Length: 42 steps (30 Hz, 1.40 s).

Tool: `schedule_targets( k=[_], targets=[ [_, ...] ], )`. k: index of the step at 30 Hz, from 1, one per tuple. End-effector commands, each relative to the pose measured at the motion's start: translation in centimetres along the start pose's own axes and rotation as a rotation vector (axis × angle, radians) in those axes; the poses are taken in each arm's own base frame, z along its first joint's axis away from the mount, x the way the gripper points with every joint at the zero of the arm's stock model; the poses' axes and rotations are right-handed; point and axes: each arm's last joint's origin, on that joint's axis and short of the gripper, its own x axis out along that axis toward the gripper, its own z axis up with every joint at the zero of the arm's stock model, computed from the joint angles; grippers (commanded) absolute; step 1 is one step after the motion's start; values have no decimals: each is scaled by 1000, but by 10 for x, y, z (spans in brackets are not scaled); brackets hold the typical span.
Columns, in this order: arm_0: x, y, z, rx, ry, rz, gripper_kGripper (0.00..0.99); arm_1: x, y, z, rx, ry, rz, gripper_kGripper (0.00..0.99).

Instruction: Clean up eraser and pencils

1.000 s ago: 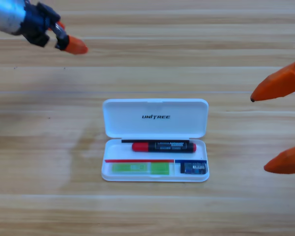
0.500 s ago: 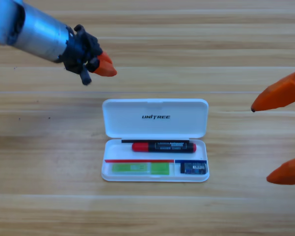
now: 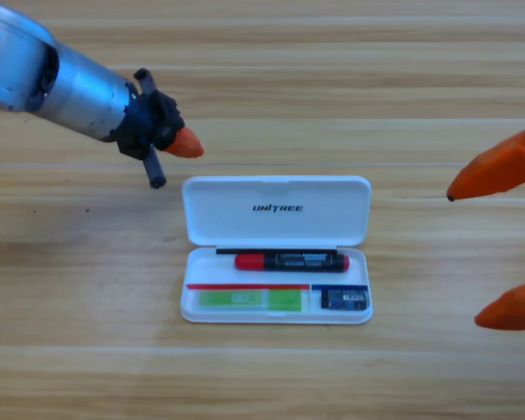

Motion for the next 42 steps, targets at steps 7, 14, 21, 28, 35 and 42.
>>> schedule_targets(
  k=[7, 14, 21, 28, 35, 42],
  targets=[
    [12, -21, -12, 24, 29, -96, 0, 4, -2, -9, 34, 10, 9, 945],
    [-4, -24, -5, 35, 27, -110, 0, 4, -3, -9, 34, 9, 11, 945],
    [-25, -40, 11, 80, 14, -146, 0, 6, -4, -8, 38, 13, 16, 945],
    [-45, -53, 24, 115, -3, -173, 0, 9, -6, -8, 42, 21, 19, 945],
    [-56, -62, 25, 134, -10, -173, 0, 12, -8, -8, 47, 27, 24, 945],
    [-60, -69, 20, 157, 0, -163, 0, 14, -9, -8, 50, 30, 27, 945]
  ],
)
